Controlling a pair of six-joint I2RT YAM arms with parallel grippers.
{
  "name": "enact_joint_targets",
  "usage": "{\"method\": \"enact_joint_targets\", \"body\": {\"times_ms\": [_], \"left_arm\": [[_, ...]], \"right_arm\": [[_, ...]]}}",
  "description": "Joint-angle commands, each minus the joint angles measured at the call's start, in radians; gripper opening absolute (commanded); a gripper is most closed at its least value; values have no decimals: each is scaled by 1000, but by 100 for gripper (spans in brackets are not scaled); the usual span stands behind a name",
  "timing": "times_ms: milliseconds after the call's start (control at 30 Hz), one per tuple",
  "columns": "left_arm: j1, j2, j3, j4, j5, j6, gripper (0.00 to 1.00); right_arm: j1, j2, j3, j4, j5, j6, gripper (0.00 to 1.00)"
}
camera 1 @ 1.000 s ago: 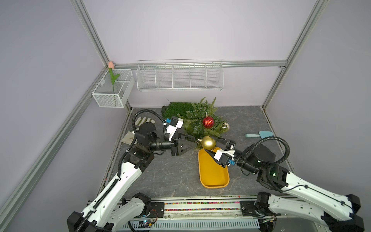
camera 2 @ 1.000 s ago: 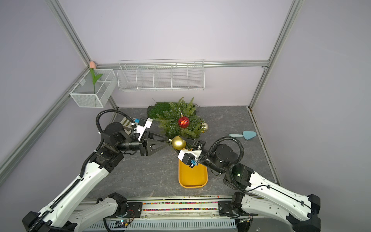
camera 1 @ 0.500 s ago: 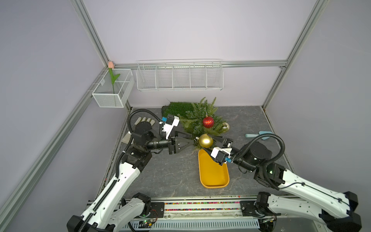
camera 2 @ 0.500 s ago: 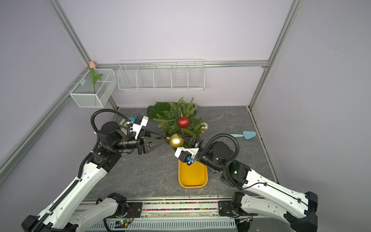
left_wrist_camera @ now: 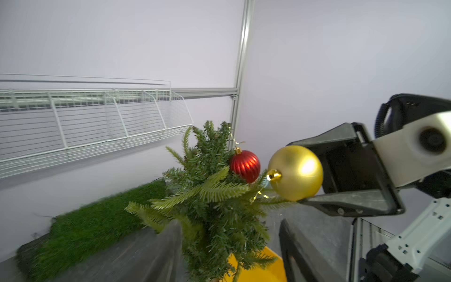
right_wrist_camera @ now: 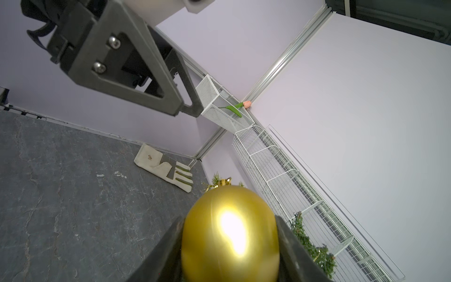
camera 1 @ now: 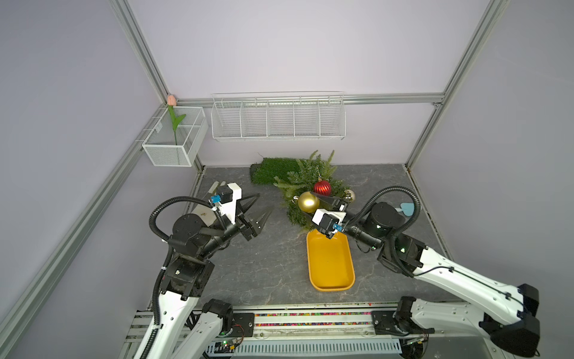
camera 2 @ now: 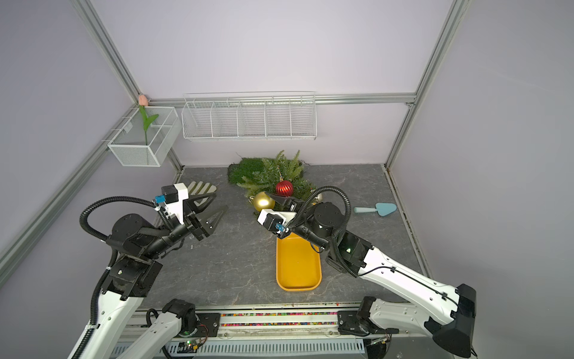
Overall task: Decorate the small christmas tree with ornaments
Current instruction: Hang an ornament on the christmas tree.
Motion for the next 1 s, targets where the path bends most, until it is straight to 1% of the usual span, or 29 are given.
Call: {"method": "enact_joint_targets", "body": {"times_ms": [0,300,400,767,967], "left_arm": [[6,-21,-30,-26,-116,76,66],[13,-22,-46,-29,-88,91,66],[17,-24,-49,-27,-82,90,66],[31,-24,-53,-22,-61,84,66],[38,-21,-55,-16,-51,78,66]], "right_arm": [[-9,23,43,31,-30,-2,46],[-17,73,74,10,-16,-3,46],[-17,72,76,10,-29,2,46],[-18,73,78,-54,62,-20,45],[-18,78,79,-75,70,-34,45]]}}
